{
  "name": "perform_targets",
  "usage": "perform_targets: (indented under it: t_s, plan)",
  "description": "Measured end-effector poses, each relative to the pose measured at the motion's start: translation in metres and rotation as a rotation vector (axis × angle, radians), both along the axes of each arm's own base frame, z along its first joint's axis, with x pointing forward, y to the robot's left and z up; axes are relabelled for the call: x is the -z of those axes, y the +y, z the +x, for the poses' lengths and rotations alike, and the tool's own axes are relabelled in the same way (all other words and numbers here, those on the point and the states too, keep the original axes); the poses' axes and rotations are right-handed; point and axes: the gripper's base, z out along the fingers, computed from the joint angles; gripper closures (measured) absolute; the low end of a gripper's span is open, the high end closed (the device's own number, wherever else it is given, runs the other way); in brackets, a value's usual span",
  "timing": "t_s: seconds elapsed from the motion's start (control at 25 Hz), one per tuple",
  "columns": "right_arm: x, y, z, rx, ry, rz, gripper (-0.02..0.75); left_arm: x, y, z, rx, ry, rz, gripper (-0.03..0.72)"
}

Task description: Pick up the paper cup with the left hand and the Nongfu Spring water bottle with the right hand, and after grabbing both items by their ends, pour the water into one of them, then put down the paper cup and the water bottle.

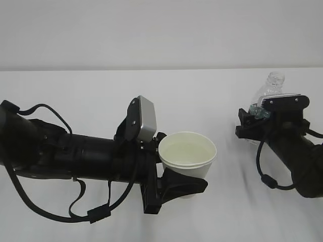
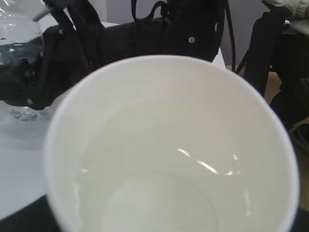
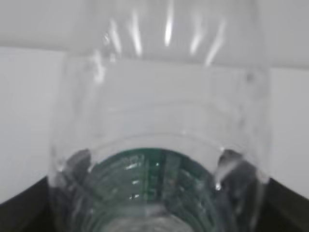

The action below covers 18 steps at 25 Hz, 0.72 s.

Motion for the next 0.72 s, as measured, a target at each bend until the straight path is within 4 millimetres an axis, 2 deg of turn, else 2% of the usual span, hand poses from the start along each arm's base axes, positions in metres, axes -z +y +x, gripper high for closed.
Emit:
perform_targets:
  t_s: [0.12,0.28,0.72]
  plan:
    - [-0.014,-0.001,-0.002,0.002,-0.032,-0.012,0.125,0.0,0.0,0.0,0.0,0.0,0.0,0.216]
    - [-0.022,-0.002,-0.008,0.002,-0.041,-0.015,0.126,0.0,0.0,0.0,0.0,0.0,0.0,0.216]
    - [-0.014,-0.006,-0.031,0.0,0.033,0.003,0.127,0.0,0.0,0.0,0.0,0.0,0.0,0.216]
